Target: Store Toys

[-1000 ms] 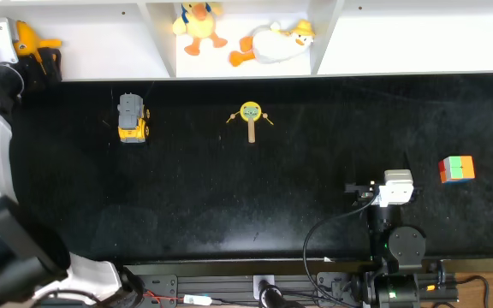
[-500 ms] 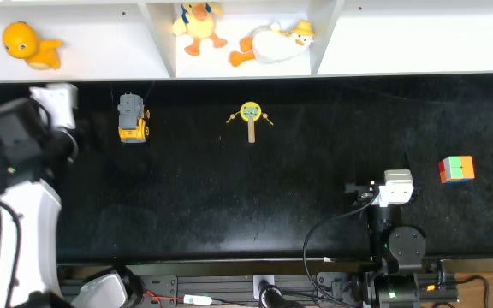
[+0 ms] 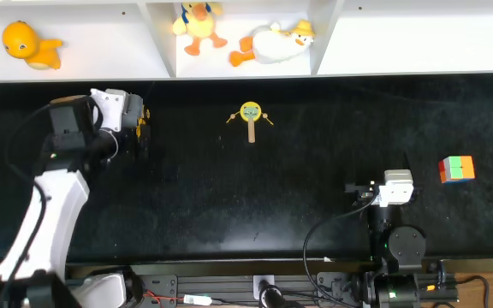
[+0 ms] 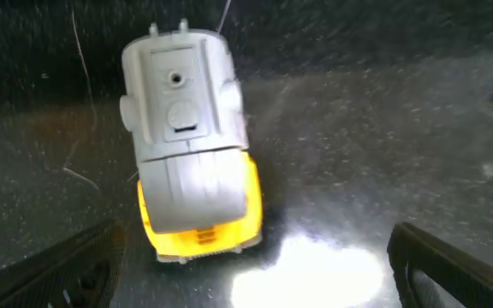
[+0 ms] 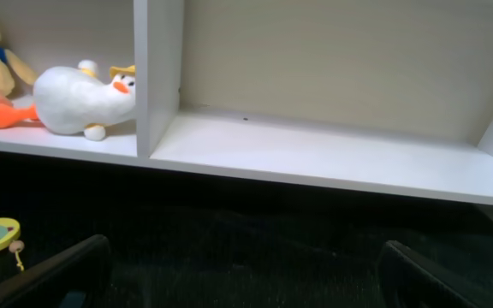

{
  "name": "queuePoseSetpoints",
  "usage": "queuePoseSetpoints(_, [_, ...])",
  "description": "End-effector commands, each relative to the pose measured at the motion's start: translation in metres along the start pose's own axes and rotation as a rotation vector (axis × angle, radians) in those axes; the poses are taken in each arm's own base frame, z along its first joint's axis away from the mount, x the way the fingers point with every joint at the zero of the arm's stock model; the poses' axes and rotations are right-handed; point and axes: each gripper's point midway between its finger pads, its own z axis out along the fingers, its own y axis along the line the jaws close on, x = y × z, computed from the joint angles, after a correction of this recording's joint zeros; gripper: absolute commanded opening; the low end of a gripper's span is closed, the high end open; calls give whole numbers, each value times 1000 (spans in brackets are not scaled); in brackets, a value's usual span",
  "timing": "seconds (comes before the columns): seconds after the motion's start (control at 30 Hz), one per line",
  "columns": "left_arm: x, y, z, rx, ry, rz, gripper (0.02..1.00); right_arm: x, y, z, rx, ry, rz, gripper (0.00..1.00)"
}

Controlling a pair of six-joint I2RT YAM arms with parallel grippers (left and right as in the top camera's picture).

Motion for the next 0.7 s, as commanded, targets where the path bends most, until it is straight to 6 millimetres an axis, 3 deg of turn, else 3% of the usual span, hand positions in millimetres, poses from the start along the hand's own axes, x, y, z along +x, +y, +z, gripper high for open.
queuePoseSetpoints(0.03, [8, 11, 13, -48, 31, -16, 998, 4, 2, 0, -8, 1, 0, 996])
queuePoseSetpoints(0.3, [7, 17, 27, -58, 30, -15, 965, 4, 2, 0, -8, 1, 1, 996])
queuePoseSetpoints(0.43, [13, 18, 34, -55, 53, -29, 766, 4, 2, 0, -7, 1, 1, 996])
queuePoseSetpoints(0.7, [11, 19, 38, -56, 47, -38, 529, 4, 2, 0, -8, 1, 0, 996])
